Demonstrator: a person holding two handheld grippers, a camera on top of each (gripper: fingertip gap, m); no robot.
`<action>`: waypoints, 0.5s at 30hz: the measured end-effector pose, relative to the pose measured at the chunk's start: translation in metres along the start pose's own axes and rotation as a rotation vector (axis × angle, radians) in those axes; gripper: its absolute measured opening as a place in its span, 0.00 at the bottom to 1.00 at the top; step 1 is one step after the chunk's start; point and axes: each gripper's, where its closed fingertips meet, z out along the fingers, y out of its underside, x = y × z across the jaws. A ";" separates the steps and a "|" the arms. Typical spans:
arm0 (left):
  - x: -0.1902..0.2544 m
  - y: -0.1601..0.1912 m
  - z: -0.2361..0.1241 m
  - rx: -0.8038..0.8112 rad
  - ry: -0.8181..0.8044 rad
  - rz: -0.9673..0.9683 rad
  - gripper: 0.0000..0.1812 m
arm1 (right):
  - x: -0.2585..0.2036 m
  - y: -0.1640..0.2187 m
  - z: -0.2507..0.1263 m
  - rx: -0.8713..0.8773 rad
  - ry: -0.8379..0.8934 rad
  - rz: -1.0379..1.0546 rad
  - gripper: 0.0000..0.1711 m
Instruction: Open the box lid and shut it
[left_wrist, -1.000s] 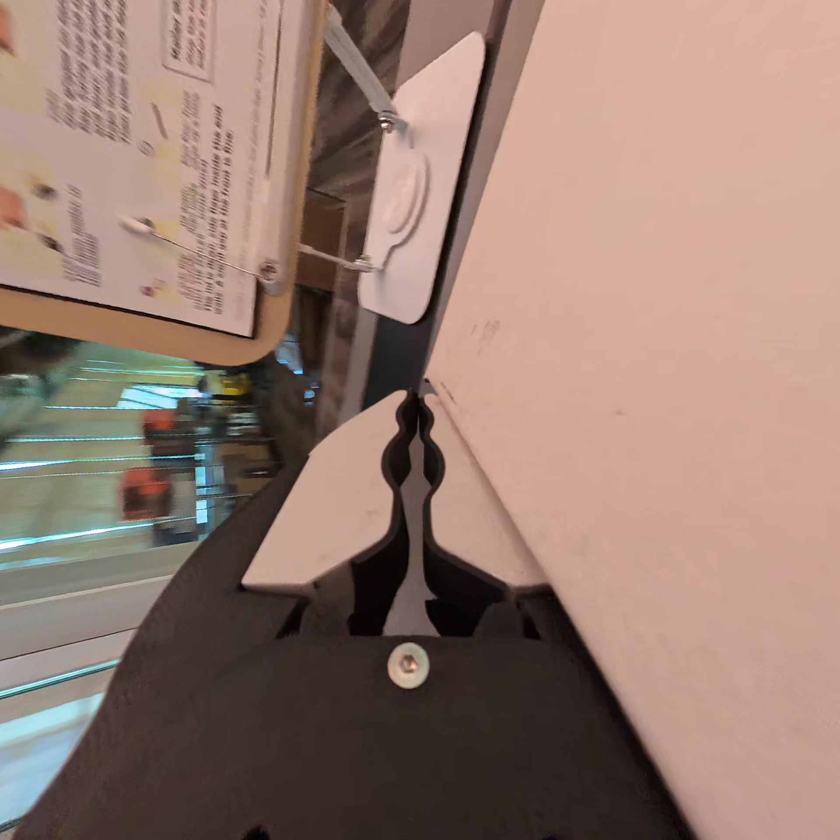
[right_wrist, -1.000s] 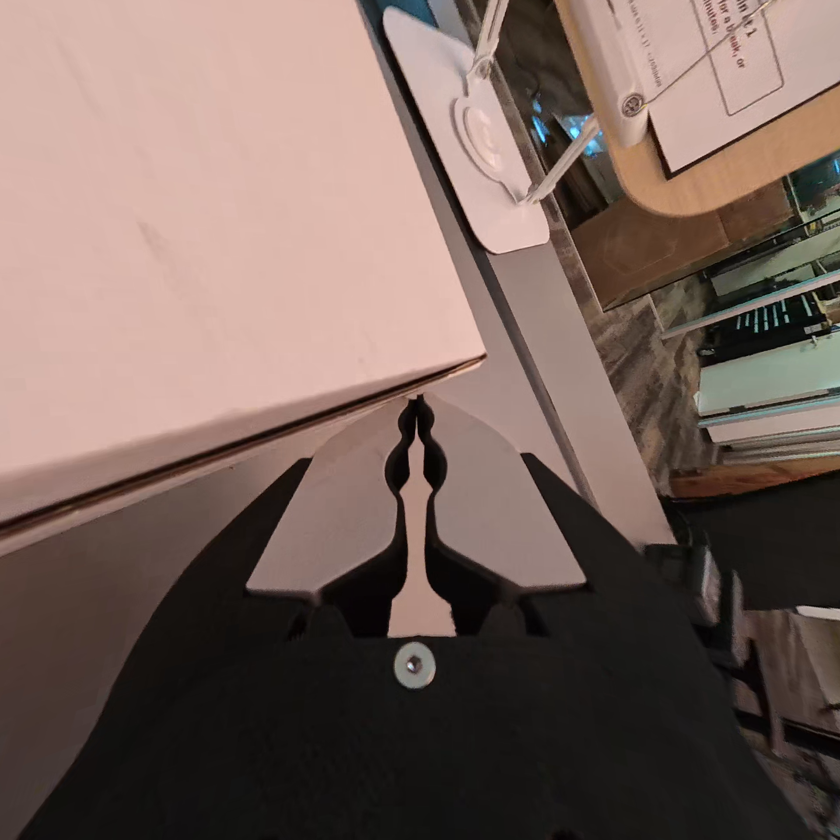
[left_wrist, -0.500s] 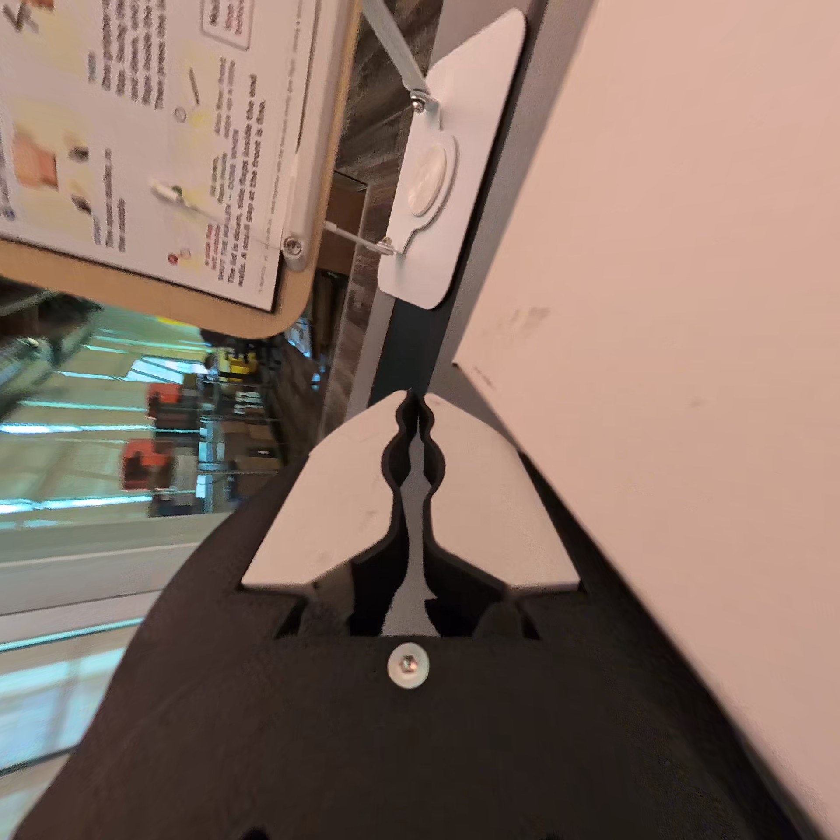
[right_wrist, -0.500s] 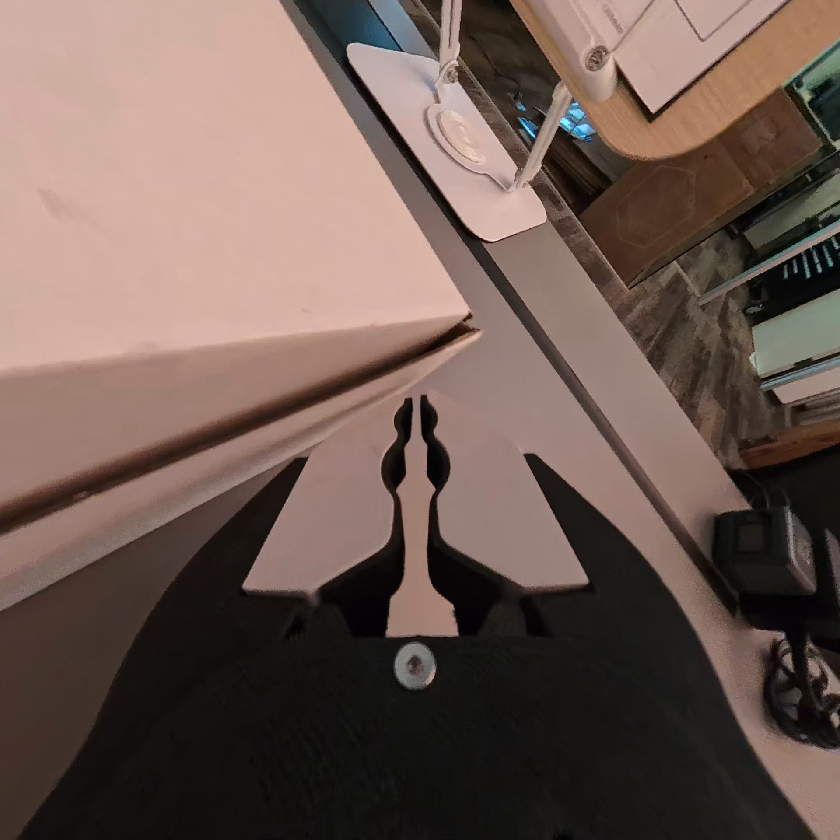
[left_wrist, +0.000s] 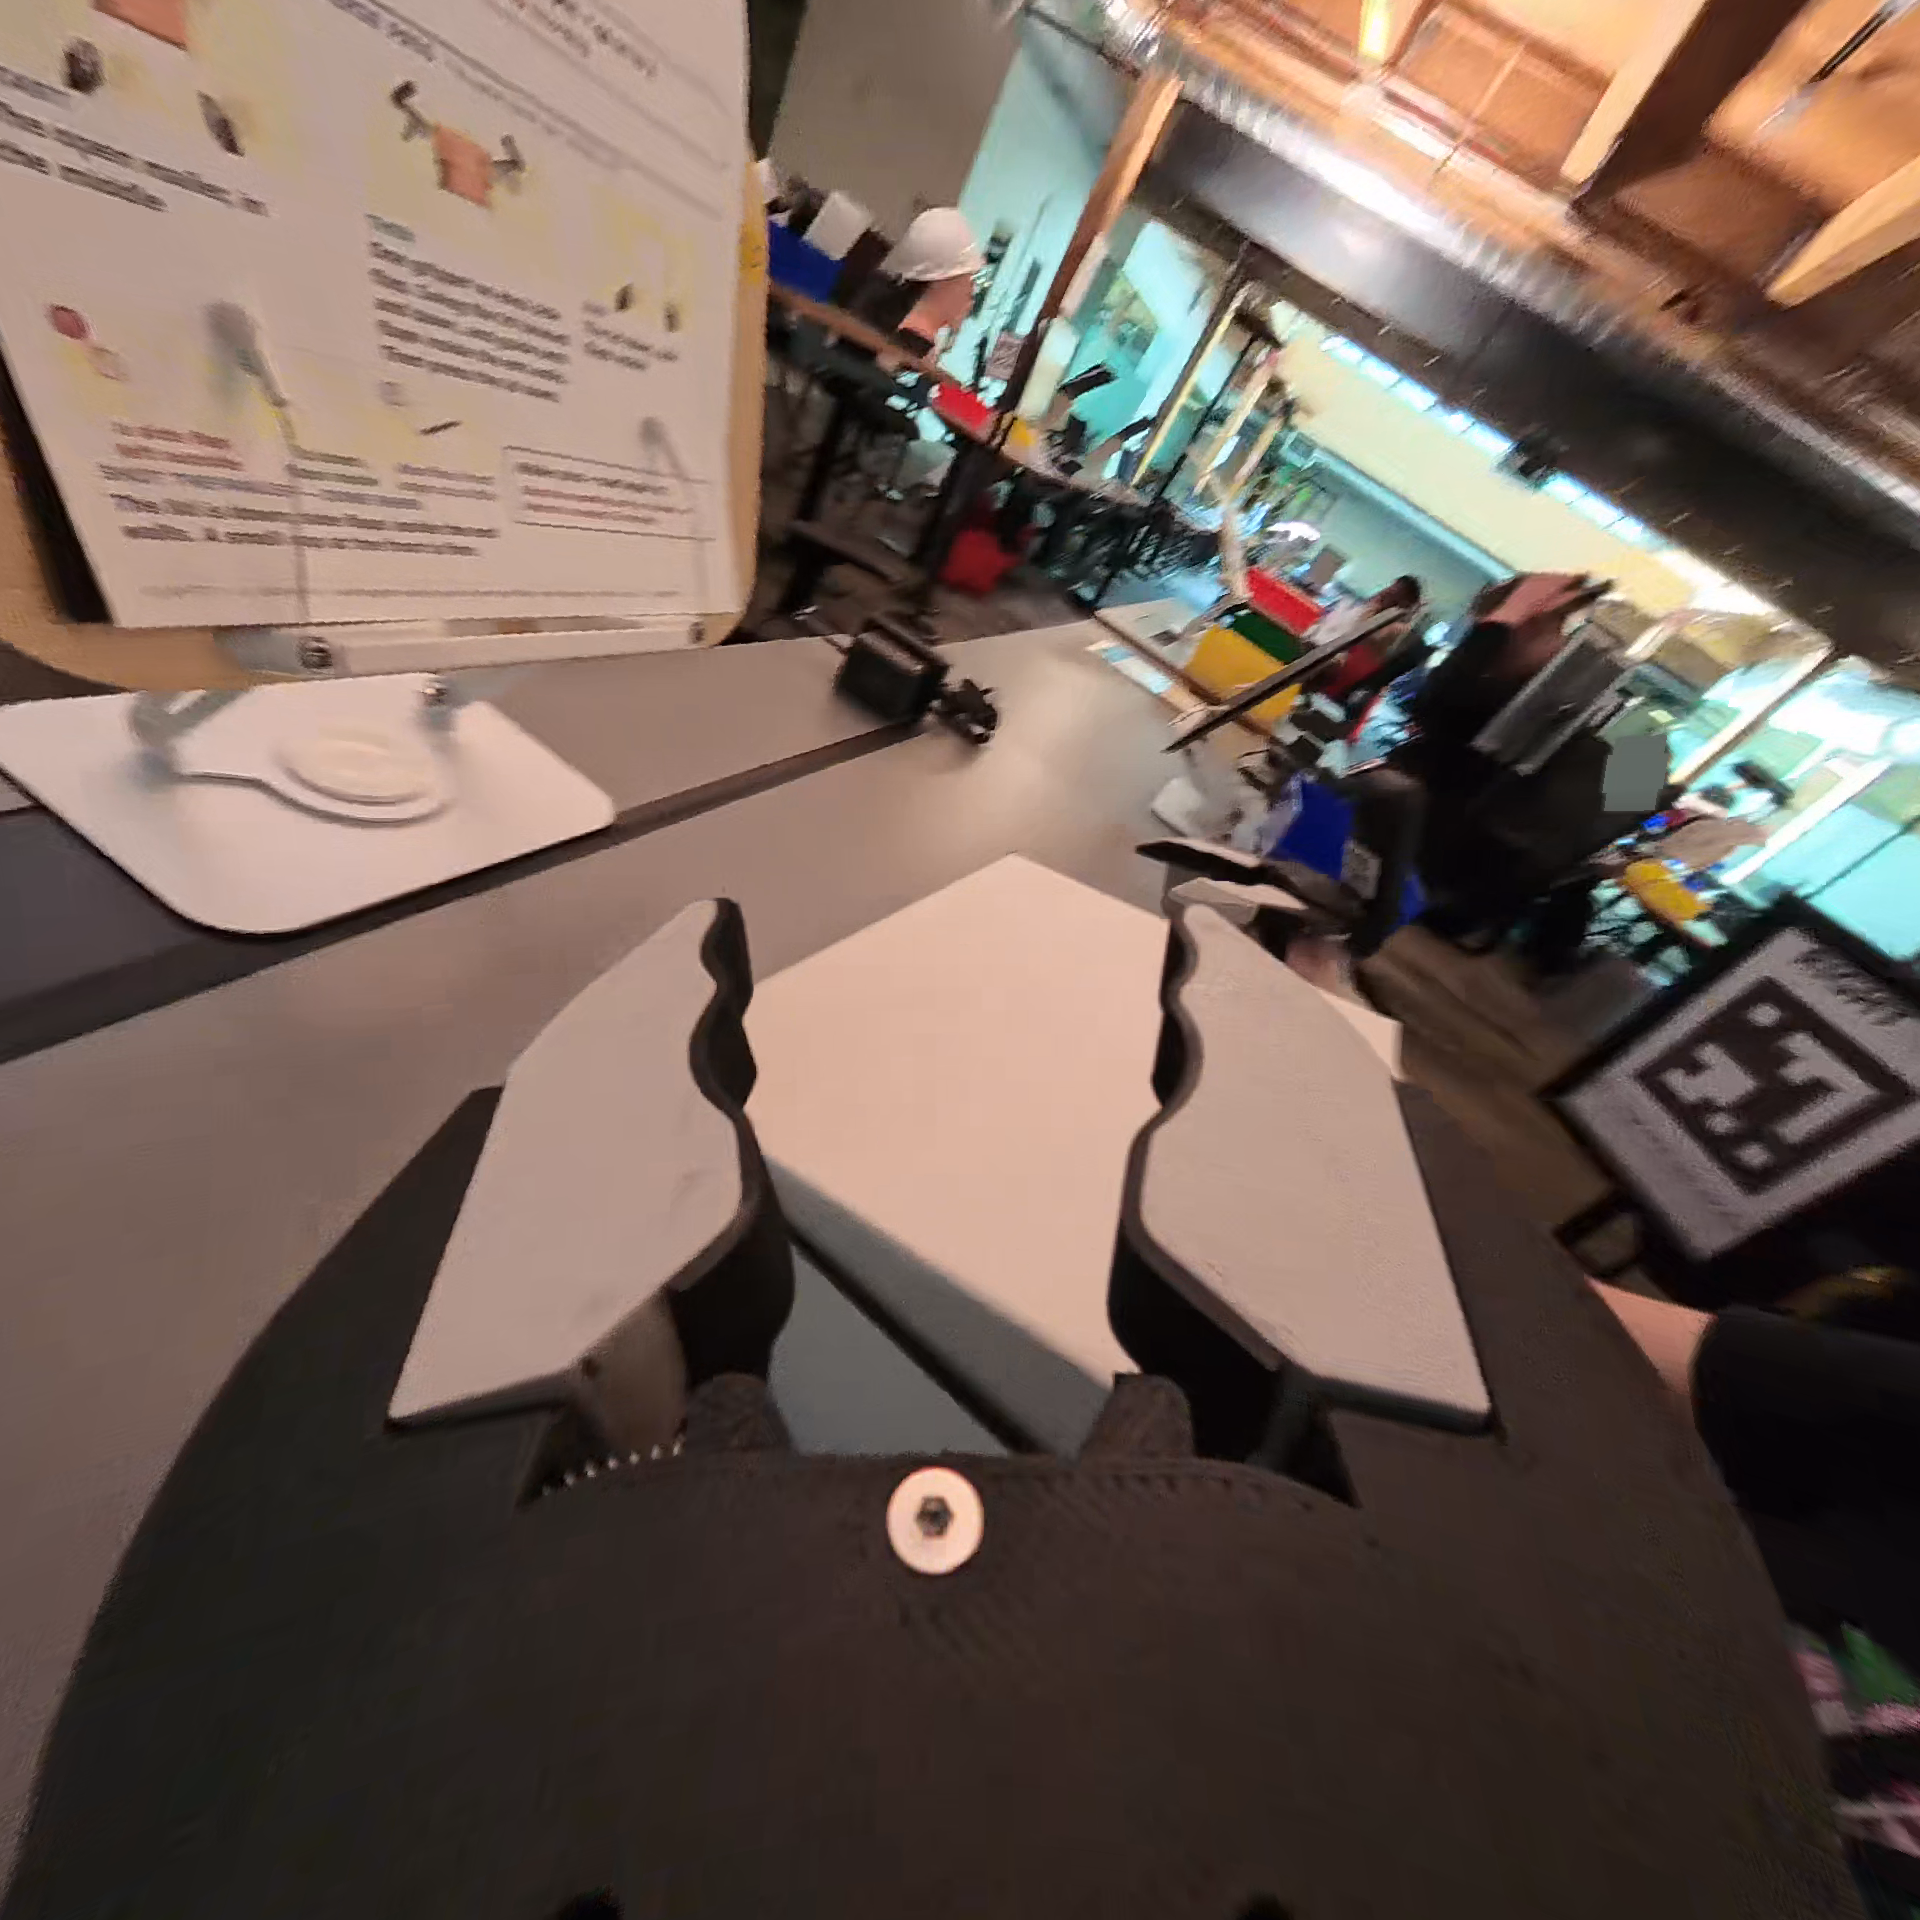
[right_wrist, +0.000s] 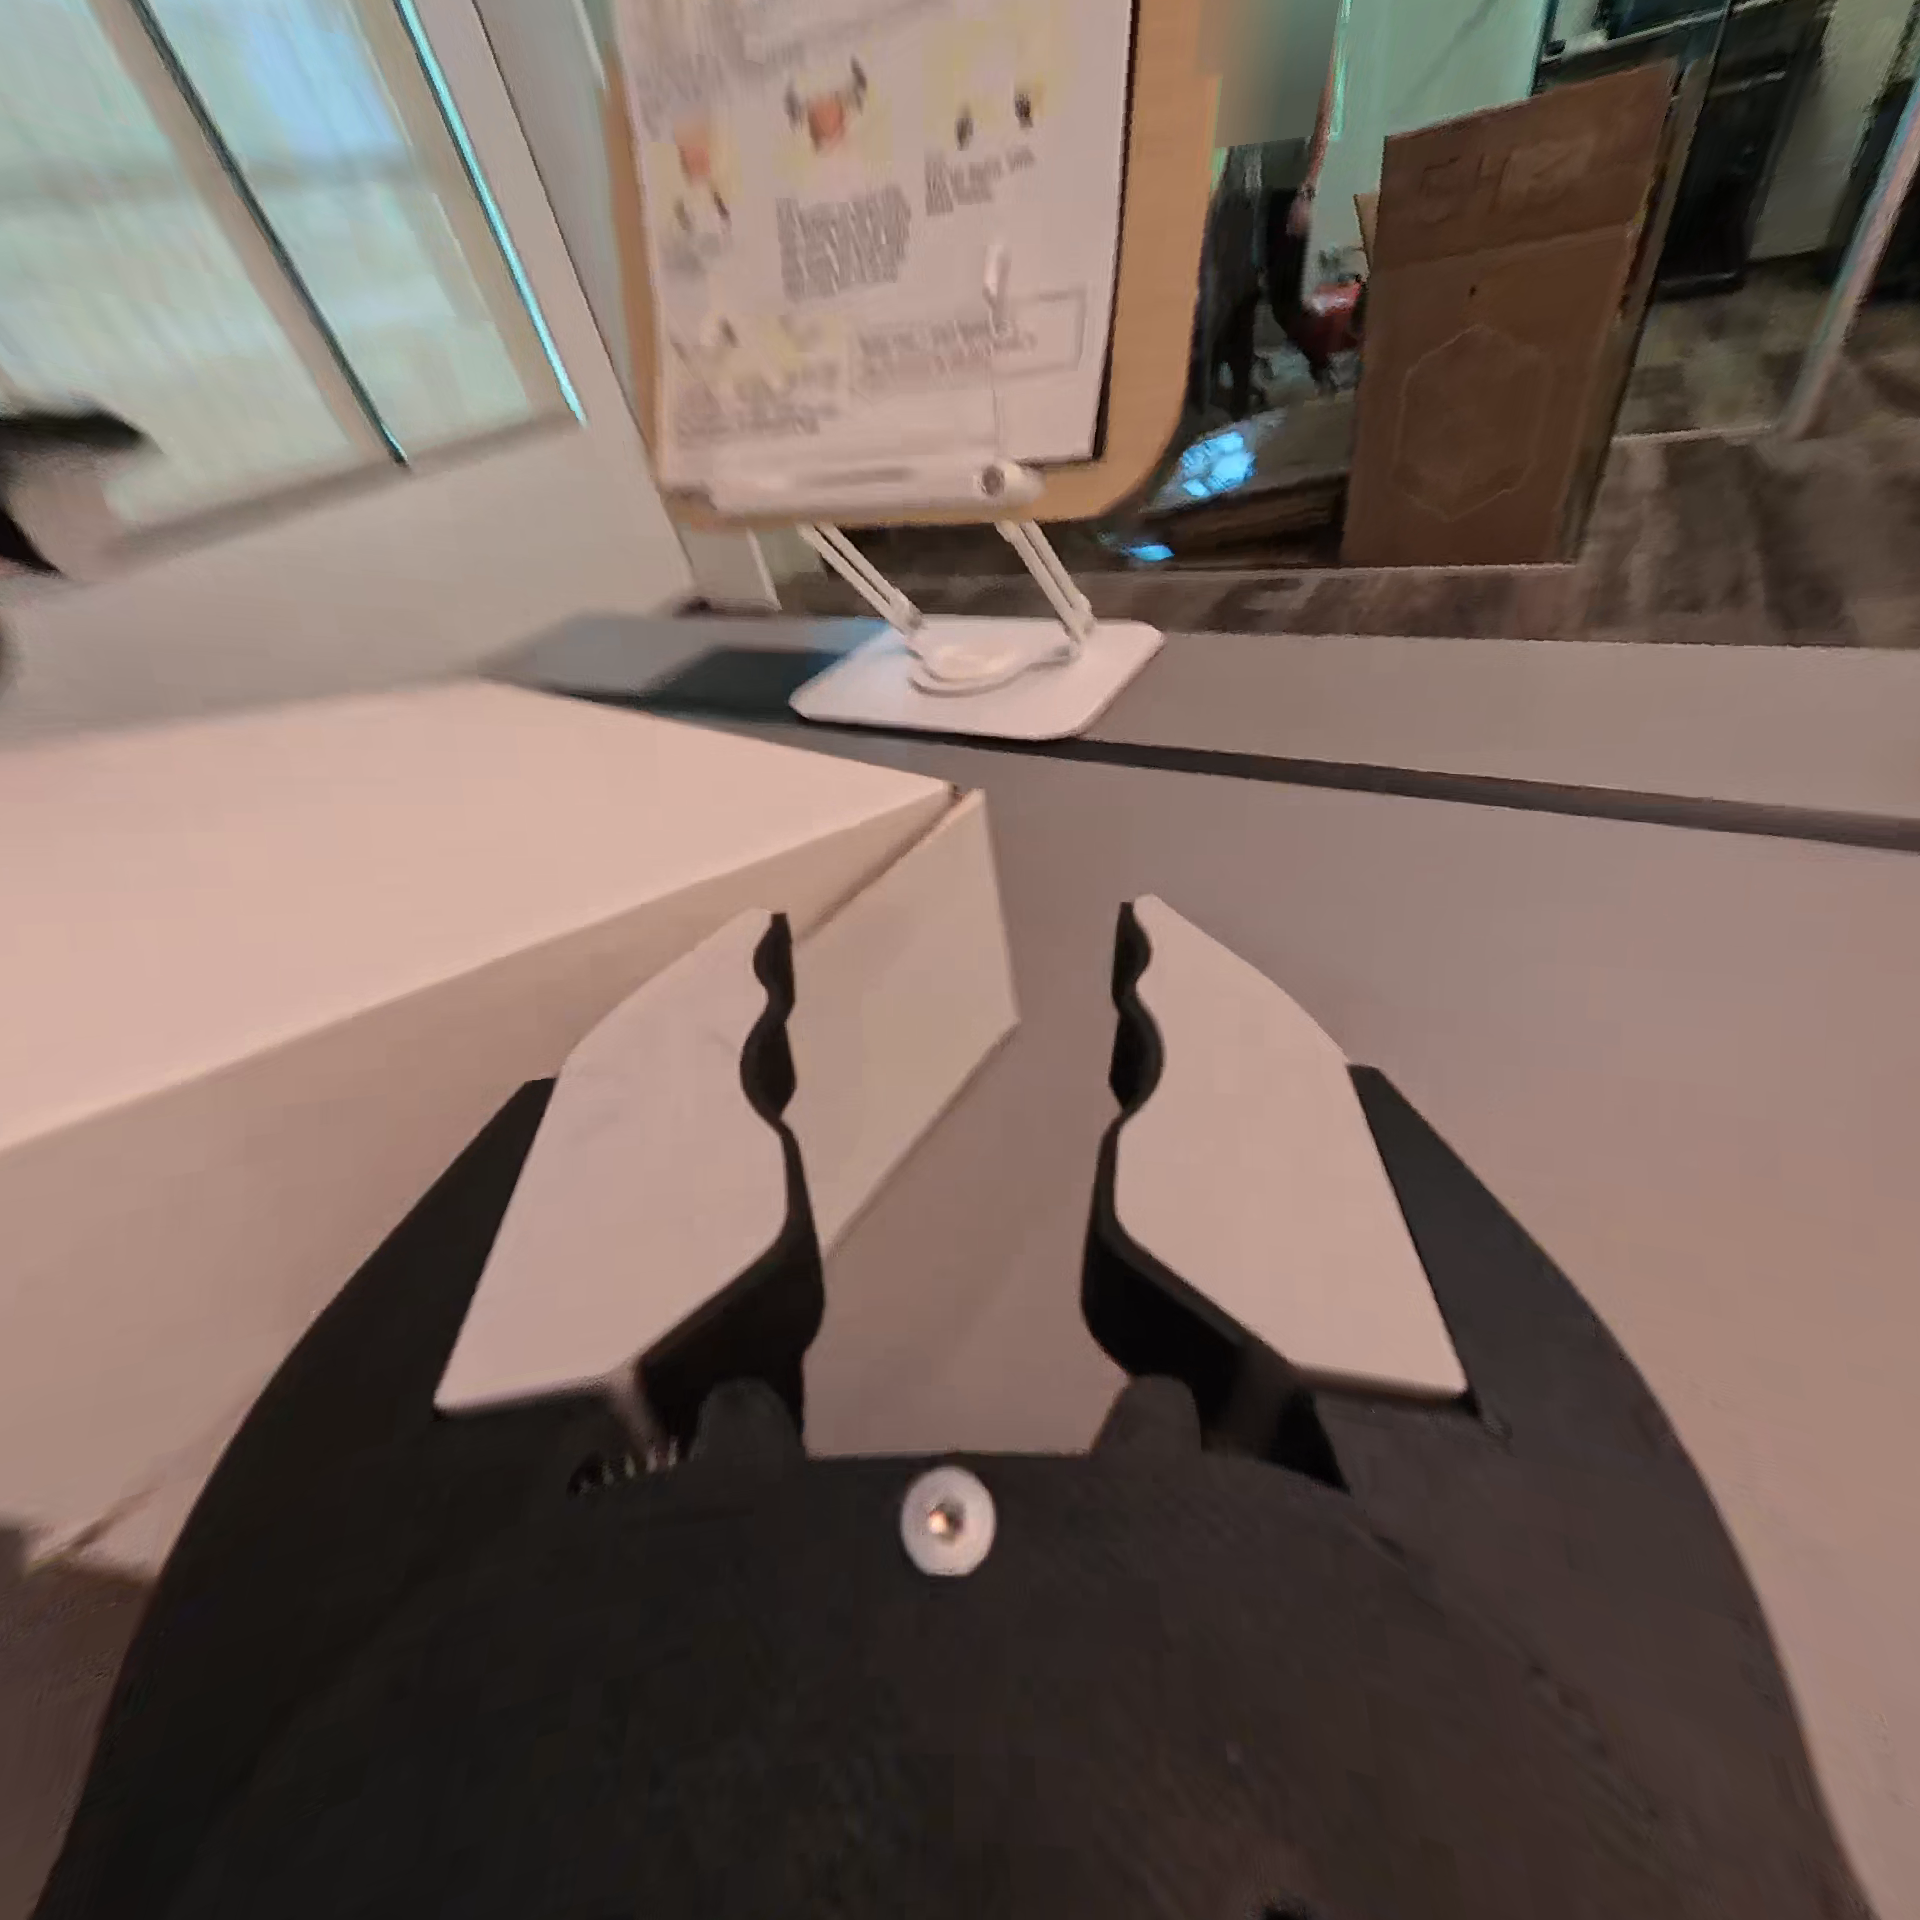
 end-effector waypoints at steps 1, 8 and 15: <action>0.009 0.001 -0.006 0.002 0.010 0.007 0.42 | -0.009 -0.005 -0.013 0.057 -0.039 0.052 0.36; 0.065 0.061 -0.050 -0.112 -0.156 0.163 0.54 | -0.090 0.004 -0.079 0.131 -0.162 -0.032 0.46; 0.076 0.137 -0.046 -0.064 -0.338 0.137 0.56 | -0.127 0.012 -0.062 0.056 -0.057 -0.074 0.51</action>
